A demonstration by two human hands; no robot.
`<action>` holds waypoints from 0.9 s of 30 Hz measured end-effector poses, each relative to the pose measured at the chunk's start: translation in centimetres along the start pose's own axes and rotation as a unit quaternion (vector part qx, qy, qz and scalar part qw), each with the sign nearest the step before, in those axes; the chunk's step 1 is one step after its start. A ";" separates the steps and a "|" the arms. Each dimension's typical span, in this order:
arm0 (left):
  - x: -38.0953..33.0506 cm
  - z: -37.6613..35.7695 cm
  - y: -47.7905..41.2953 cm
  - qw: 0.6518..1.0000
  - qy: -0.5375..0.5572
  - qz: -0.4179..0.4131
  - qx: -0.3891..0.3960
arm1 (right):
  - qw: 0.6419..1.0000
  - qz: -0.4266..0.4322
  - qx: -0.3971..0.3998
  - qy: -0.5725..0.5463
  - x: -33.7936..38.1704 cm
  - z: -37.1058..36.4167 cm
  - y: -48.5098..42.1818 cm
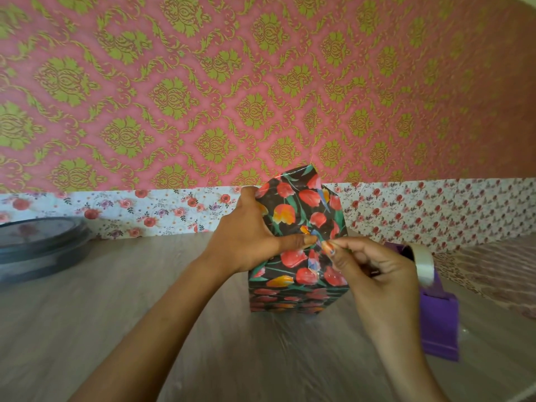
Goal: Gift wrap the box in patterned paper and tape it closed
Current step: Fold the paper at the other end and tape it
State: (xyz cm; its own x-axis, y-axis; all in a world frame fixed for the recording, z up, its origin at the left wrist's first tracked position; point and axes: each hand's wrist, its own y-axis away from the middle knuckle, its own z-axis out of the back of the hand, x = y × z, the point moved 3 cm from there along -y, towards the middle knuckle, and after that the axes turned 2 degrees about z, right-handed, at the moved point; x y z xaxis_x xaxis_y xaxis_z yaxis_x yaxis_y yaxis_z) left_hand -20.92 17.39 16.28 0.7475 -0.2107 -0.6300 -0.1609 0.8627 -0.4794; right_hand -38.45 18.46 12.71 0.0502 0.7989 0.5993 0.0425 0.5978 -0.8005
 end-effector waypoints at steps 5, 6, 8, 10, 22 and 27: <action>0.0 -0.2 0.2 1.000 -0.021 -0.015 -0.006 | 0.996 -0.033 -0.009 0.084 -0.7 0.1 0.0; 0.0 -0.4 0.2 0.999 -0.024 -0.019 -0.008 | 0.992 -0.051 -0.006 0.116 -0.8 0.3 -0.1; -0.1 -0.6 0.3 0.999 -0.030 -0.024 -0.012 | 0.977 -0.088 -0.010 0.192 -1.3 1.0 -0.6; -0.2 -0.7 0.3 0.999 -0.039 -0.025 -0.016 | 0.970 -0.115 -0.009 0.214 -1.9 1.9 -1.0; -0.1 -1.0 0.4 0.992 -0.092 -0.040 -0.075 | 0.980 -0.158 0.031 0.120 -4.4 -0.3 -1.8; 0.1 -0.9 0.3 0.988 -0.089 -0.064 -0.112 | 0.965 -0.207 0.037 0.159 -4.9 0.1 -2.2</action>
State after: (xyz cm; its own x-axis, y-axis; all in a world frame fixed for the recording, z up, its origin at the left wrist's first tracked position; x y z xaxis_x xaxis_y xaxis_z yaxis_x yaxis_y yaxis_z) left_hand -21.49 17.29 15.56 0.8689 -0.2108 -0.4478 -0.1813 0.7064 -0.6842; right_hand -38.91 13.27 11.50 0.3478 0.4366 0.8297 0.0532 0.8744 -0.4824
